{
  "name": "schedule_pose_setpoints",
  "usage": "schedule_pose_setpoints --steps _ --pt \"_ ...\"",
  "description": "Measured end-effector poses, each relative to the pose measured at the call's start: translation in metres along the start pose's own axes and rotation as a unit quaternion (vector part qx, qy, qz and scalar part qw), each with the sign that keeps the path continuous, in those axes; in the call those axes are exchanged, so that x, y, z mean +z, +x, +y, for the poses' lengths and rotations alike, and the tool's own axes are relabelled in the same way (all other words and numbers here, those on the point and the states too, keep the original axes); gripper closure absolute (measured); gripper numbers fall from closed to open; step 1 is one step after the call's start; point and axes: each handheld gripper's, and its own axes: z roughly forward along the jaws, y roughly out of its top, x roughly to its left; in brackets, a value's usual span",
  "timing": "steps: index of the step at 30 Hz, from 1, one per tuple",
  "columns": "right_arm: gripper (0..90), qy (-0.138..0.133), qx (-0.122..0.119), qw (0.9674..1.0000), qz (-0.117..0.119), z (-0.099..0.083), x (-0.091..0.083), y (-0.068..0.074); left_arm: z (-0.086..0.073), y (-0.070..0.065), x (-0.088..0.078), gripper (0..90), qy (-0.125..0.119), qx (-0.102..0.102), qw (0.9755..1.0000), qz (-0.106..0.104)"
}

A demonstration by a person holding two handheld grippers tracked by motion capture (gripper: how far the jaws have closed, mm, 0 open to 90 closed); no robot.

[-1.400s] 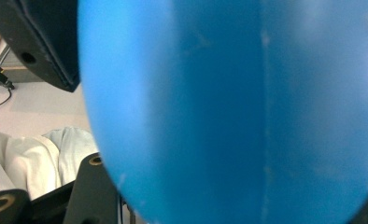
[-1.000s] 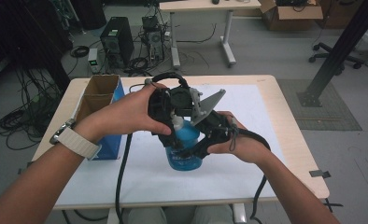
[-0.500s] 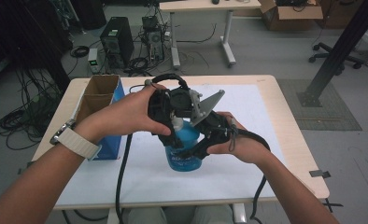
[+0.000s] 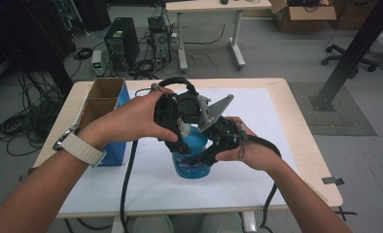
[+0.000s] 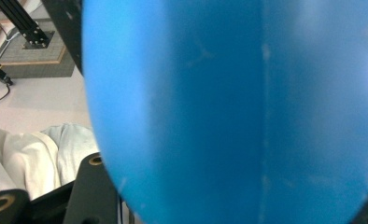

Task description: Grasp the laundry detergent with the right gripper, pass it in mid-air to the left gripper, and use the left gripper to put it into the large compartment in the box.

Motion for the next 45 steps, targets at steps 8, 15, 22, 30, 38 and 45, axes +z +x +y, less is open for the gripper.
schedule_pose_setpoints --steps 8,15,22,30,38,45 --pt "42.0 -0.006 0.001 1.0000 -0.002 -0.001 0.001 0.001 0.002 -0.001 -0.001 38.0 0.008 -0.010 0.9999 -0.001" --pt "19.9 0.002 0.018 0.9998 -0.006 -0.006 0.000 -0.001 0.000 0.002 -0.006 38.1 0.007 -0.032 0.9994 0.013" --pt "7.4 -0.008 0.038 0.9989 -0.026 -0.026 -0.014 -0.010 -0.009 0.006 -0.012 38.0 0.015 -0.051 0.9984 0.018" --pt "3.0 0.028 0.049 0.9973 -0.048 -0.040 -0.027 -0.016 -0.019 0.008 -0.022 38.0 0.028 -0.086 0.9954 0.031" --pt "2.6 0.049 0.060 0.9951 -0.062 -0.052 -0.041 -0.014 -0.028 0.013 -0.039 38.0 0.031 -0.138 0.9885 0.054" --pt "2.5 0.072 0.058 0.9932 -0.070 -0.060 -0.050 -0.011 -0.040 0.021 -0.054 38.0 0.038 -0.200 0.9763 0.072"
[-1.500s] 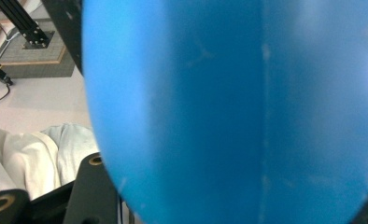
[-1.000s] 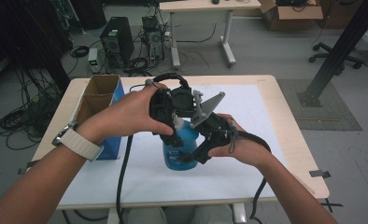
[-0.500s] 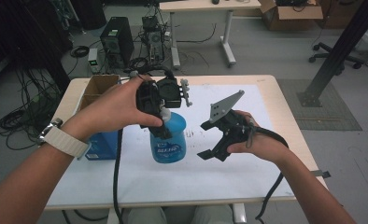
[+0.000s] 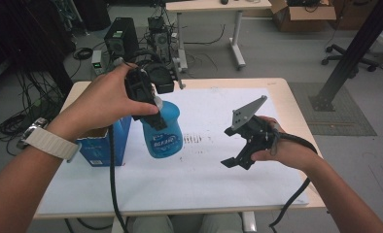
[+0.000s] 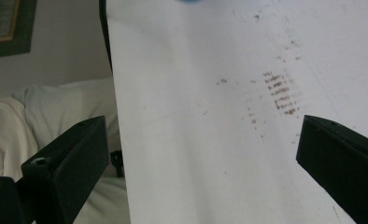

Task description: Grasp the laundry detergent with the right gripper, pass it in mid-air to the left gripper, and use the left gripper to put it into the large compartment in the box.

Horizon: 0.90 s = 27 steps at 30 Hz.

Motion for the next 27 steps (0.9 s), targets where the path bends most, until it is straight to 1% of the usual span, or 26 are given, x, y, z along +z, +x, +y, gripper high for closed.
schedule_pose_setpoints --steps 1,2,3,4,5,6,8,10,11,12,13,15,16,18,19,20,21,22,25,27 --pt "2.5 0.005 0.002 1.0000 -0.002 -0.002 -0.001 0.000 -0.002 0.003 -0.001 38.0 0.002 -0.012 0.9999 0.005" --pt "2.6 0.018 0.006 0.9998 -0.005 -0.008 -0.004 -0.001 -0.003 0.004 -0.002 38.0 0.004 -0.020 0.9998 0.008" --pt "2.6 0.023 0.008 0.9997 -0.006 -0.010 -0.005 -0.002 -0.005 0.006 -0.003 38.0 0.004 -0.032 0.9994 0.010" --pt "2.6 0.023 0.008 0.9997 -0.006 -0.010 -0.005 -0.002 -0.007 0.008 -0.004 38.0 0.004 -0.042 0.9990 0.013" --pt "2.7 0.033 0.012 0.9993 -0.008 -0.015 -0.007 -0.001 -0.011 0.013 -0.006 38.0 0.005 -0.064 0.9978 0.016" --pt "2.7 0.038 0.015 0.9991 -0.009 -0.018 -0.009 -0.001 -0.011 0.013 -0.006 38.0 0.005 -0.064 0.9978 0.016" --pt "2.8 0.041 0.015 0.9990 -0.010 -0.020 -0.010 -0.002 -0.015 0.017 -0.008 38.0 0.004 -0.085 0.9961 0.021" --pt "2.9 0.049 0.023 0.9984 -0.012 -0.027 -0.015 -0.002 -0.019 0.023 -0.010 38.0 0.005 -0.106 0.9940 0.026" --pt "2.9 0.049 0.023 0.9984 -0.012 -0.027 -0.015 -0.002 -0.021 0.026 -0.011 38.0 0.004 -0.119 0.9924 0.030" --pt "2.9 0.053 0.025 0.9982 -0.015 -0.032 -0.018 -0.002 -0.024 0.031 -0.014 38.0 0.004 -0.138 0.9898 0.034" --pt "2.9 0.053 0.025 0.9982 -0.015 -0.032 -0.018 -0.002 -0.024 0.031 -0.014 38.0 0.004 -0.138 0.9898 0.034" --pt "2.9 0.054 0.030 0.9979 -0.018 -0.037 -0.020 -0.002 -0.028 0.036 -0.016 38.0 0.007 -0.157 0.9869 0.039" --pt "2.9 0.055 0.032 0.9978 -0.020 -0.039 -0.021 -0.002 -0.030 0.040 -0.018 38.0 0.008 -0.170 0.9845 0.041" --pt "2.9 0.053 0.037 0.9976 -0.023 -0.045 -0.023 -0.004 -0.033 0.046 -0.020 38.0 0.012 -0.188 0.9811 0.043" --pt "2.9 0.053 0.037 0.9976 -0.023 -0.045 -0.023 -0.004 -0.035 0.050 -0.023 38.0 0.011 -0.202 0.9783 0.047" --pt "2.9 0.053 0.039 0.9975 -0.024 -0.047 -0.024 -0.005 -0.036 0.052 -0.024 38.1 0.011 -0.209 0.9766 0.050" --pt "2.9 0.052 0.041 0.9975 -0.025 -0.048 -0.024 -0.005 -0.037 0.055 -0.026 38.1 0.011 -0.221 0.9739 0.053" --pt "2.9 0.052 0.043 0.9974 -0.025 -0.050 -0.025 -0.006 -0.039 0.058 -0.029 38.1 0.008 -0.235 0.9702 0.057" --pt "2.9 0.052 0.042 0.9975 -0.026 -0.052 -0.026 -0.007 -0.044 0.066 -0.037 38.1 0.005 -0.268 0.9610 0.071" --pt "2.9 0.052 0.043 0.9973 -0.028 -0.055 -0.026 -0.008 -0.048 0.071 -0.042 38.1 0.004 -0.291 0.9536 0.075"
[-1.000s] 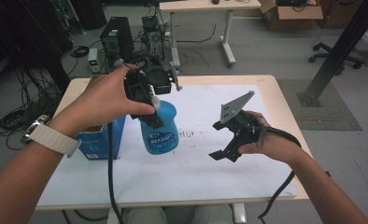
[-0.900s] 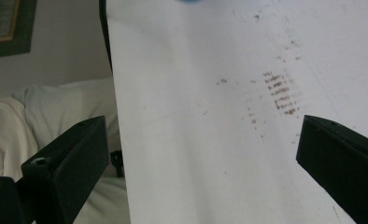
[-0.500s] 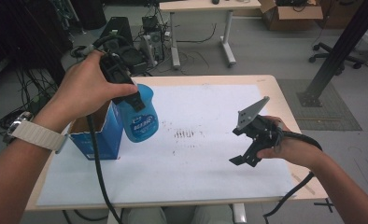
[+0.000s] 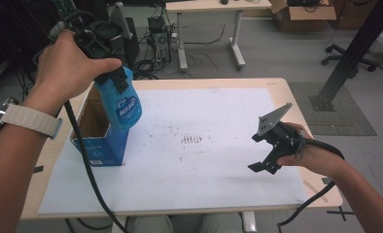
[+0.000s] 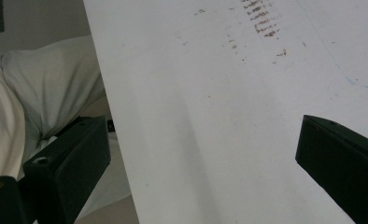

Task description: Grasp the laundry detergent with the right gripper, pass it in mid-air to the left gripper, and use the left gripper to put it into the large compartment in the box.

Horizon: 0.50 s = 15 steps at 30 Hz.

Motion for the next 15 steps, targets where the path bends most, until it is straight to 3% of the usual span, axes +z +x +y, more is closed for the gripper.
schedule_pose_setpoints --steps 1,2,6,12,13,15 --pt "2.9 0.001 0.001 1.0000 0.000 -0.001 0.000 0.000 0.000 0.007 -0.005 38.1 -0.002 -0.021 0.9997 0.006" --pt "2.9 0.001 0.001 1.0000 0.000 -0.001 0.000 0.000 0.000 0.007 -0.005 38.1 -0.002 -0.021 0.9997 0.006" --pt "3.0 0.001 0.002 1.0000 -0.001 -0.002 0.000 -0.001 -0.002 0.019 -0.012 38.1 0.001 -0.065 0.9976 0.024" --pt "3.2 0.001 0.003 1.0000 -0.002 -0.004 -0.002 -0.001 -0.007 0.035 -0.019 38.1 0.001 -0.125 0.9914 0.039" --pt "3.2 0.002 0.003 1.0000 -0.002 -0.004 -0.003 -0.001 -0.009 0.041 -0.020 38.1 -0.001 -0.145 0.9885 0.042" --pt "3.2 0.002 0.003 1.0000 -0.003 -0.004 -0.003 -0.001 -0.010 0.043 -0.020 38.1 0.000 -0.150 0.9878 0.042"
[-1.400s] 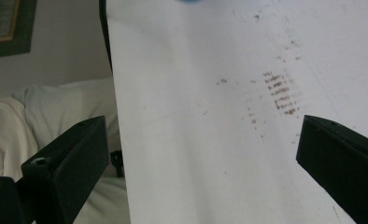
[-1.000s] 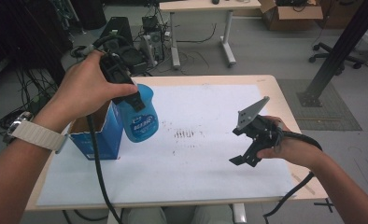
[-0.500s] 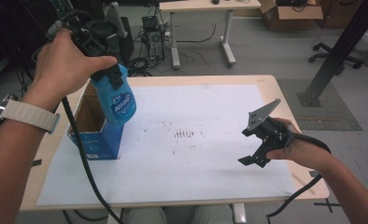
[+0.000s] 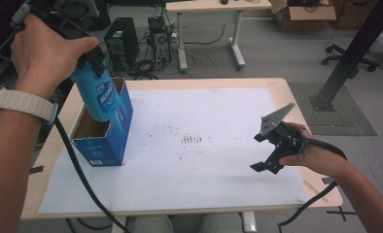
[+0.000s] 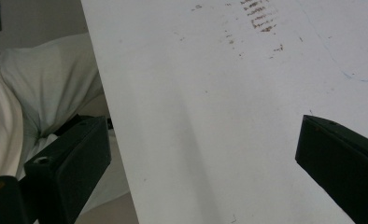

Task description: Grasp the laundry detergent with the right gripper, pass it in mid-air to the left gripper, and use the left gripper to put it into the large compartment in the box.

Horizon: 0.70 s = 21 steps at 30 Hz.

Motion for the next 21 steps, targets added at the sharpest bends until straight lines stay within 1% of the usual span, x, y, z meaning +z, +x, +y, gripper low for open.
schedule_pose_setpoints --steps 1,2,3,5,7,8,9,10,12,16,18,21 --pt "3.3 0.001 -0.001 1.0000 0.000 0.000 0.000 0.000 -0.001 0.005 0.000 38.0 0.001 -0.013 0.9999 0.003" --pt "3.3 0.001 -0.001 1.0000 0.000 0.000 0.000 0.000 -0.001 0.005 0.000 38.0 0.001 -0.013 0.9999 0.003" --pt "3.3 0.002 -0.001 1.0000 0.000 0.000 -0.001 0.000 -0.001 0.007 0.000 38.0 0.000 -0.018 0.9998 0.005" --pt "3.4 0.002 0.000 1.0000 0.001 0.001 -0.001 0.000 -0.001 0.011 -0.001 38.1 0.002 -0.035 0.9994 0.007" --pt "3.4 0.003 0.001 1.0000 0.001 0.002 -0.001 0.000 -0.002 0.015 -0.001 38.1 0.000 -0.044 0.9990 0.010" --pt "3.3 0.003 0.001 1.0000 0.001 0.002 -0.001 0.000 -0.002 0.017 -0.002 38.1 0.002 -0.050 0.9987 0.011" --pt "3.4 0.003 0.000 1.0000 0.001 0.003 0.000 0.000 -0.002 0.020 -0.002 38.1 0.002 -0.061 0.9981 0.013" --pt "3.4 0.004 -0.001 1.0000 0.002 0.003 0.001 0.000 -0.002 0.022 -0.001 38.0 0.002 -0.066 0.9977 0.015" --pt "3.4 0.005 0.000 1.0000 0.001 0.003 0.001 0.000 -0.002 0.024 -0.001 38.1 0.003 -0.069 0.9975 0.016" --pt "3.6 0.003 0.000 1.0000 0.004 0.004 0.001 0.000 -0.003 0.030 0.004 38.0 -0.001 -0.090 0.9958 0.020" --pt "3.6 0.003 0.003 1.0000 0.004 0.004 0.001 0.000 -0.004 0.033 0.008 38.1 -0.001 -0.091 0.9956 0.019" --pt "3.7 0.002 0.001 1.0000 0.003 0.004 0.000 0.000 -0.006 0.037 0.014 38.0 -0.002 -0.101 0.9947 0.018"
